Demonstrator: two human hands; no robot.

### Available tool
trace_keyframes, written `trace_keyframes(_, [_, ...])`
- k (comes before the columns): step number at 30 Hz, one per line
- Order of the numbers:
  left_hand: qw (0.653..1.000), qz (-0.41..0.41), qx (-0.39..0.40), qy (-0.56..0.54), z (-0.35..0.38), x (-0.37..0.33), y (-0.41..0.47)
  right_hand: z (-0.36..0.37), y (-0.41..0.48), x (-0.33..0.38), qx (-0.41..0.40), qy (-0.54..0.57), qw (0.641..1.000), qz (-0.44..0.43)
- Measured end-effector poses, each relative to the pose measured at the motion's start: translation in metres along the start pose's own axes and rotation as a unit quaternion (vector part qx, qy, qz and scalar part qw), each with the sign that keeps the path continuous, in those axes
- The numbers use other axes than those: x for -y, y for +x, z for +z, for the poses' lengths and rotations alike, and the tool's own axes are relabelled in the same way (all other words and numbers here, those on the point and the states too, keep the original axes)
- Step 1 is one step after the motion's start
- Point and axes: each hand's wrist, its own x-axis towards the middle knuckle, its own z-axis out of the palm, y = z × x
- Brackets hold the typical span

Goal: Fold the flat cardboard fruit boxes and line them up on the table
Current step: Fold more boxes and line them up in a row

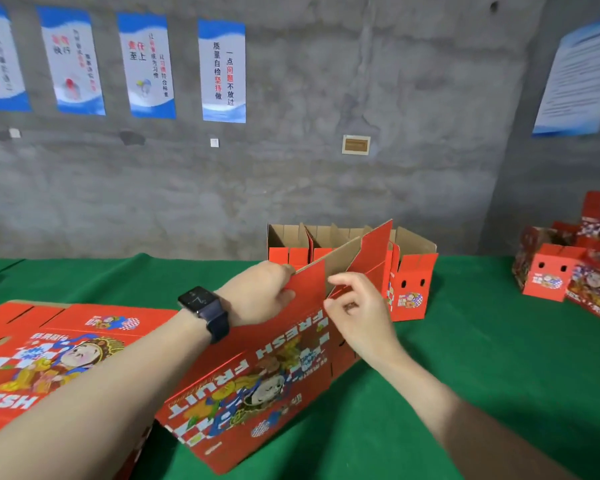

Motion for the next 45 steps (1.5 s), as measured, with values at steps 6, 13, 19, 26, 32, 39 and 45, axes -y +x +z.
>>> trace_keyframes(6, [1.000, -0.011, 0.024, 0.002, -0.021, -0.003, -0.001, 0.007, 0.012, 0.017, 0.085, 0.048, 0.993, 0.073])
trace_keyframes(13, [0.996, -0.025, 0.067, -0.047, -0.009, 0.002, -0.008, 0.015, 0.013, 0.006, 0.136, -0.010, 0.984, 0.113])
trace_keyframes(19, [0.993, -0.015, 0.097, -0.066, 0.011, 0.014, -0.016, 0.032, 0.000, -0.012, 0.242, 0.070, 0.949, 0.188])
trace_keyframes(26, [0.984, 0.008, 0.153, -0.087, 0.010, 0.025, -0.012, 0.046, -0.004, -0.017, 0.286, -0.013, 0.949, 0.134])
trace_keyframes(32, [0.956, -0.143, 0.256, -0.005, 0.005, 0.031, -0.007, 0.033, -0.004, -0.022, 0.337, 0.019, 0.933, 0.122])
trace_keyframes(39, [0.947, -0.181, 0.265, 0.032, 0.009, 0.048, -0.002, 0.018, -0.008, -0.033, 0.235, -0.030, 0.964, 0.123])
trace_keyframes(45, [0.925, -0.184, 0.317, 0.094, -0.008, 0.089, 0.000, -0.006, -0.015, -0.046, 0.088, -0.065, 0.988, 0.112])
